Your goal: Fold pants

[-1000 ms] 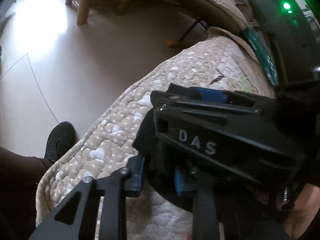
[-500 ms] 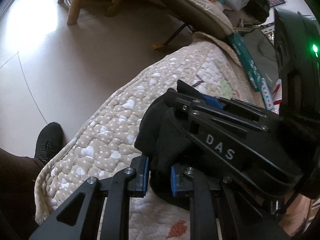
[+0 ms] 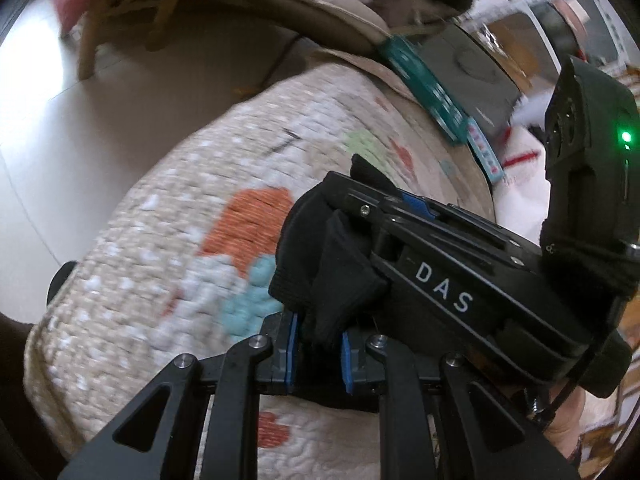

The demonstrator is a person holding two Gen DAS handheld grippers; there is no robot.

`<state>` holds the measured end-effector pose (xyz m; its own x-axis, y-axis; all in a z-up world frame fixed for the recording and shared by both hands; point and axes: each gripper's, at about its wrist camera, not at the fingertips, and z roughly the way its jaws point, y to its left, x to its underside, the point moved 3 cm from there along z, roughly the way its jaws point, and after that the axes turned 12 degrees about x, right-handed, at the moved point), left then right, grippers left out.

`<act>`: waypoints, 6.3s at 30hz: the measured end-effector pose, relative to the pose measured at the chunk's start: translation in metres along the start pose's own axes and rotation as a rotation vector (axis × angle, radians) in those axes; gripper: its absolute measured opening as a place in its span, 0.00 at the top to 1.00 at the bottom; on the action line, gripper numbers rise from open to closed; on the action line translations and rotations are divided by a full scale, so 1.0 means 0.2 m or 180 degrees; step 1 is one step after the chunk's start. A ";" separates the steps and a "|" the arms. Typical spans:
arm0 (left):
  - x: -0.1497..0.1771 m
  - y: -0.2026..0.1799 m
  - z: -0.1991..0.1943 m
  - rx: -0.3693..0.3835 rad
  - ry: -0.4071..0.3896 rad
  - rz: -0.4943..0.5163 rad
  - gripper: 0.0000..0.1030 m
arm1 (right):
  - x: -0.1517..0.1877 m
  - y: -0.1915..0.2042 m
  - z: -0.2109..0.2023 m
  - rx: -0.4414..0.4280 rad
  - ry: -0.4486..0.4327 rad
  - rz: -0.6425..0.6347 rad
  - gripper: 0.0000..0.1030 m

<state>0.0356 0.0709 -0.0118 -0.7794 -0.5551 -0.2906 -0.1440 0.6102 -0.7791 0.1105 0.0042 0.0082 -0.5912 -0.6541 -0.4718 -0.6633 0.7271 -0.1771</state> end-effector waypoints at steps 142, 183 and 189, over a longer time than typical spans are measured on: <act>0.15 -0.06 0.26 -0.0856 -0.0005 0.1258 0.65 | 0.66 -0.72 -0.07 -0.0076 -0.0171 0.2555 0.66; 0.62 -1.22 1.68 -0.0298 0.2261 0.3143 0.49 | 1.77 -1.04 -0.28 0.0872 -0.0516 0.4583 0.39; 0.72 -1.21 1.70 -0.0446 0.2320 0.3628 0.48 | 1.74 -1.00 -0.25 0.0919 -0.0515 0.4499 0.37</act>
<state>0.1658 -0.3488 -0.0547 -0.6425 0.6874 -0.3387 0.7649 0.6015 -0.2303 0.0140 -0.3802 -0.0776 -0.5901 0.6468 -0.4831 0.5437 0.7607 0.3545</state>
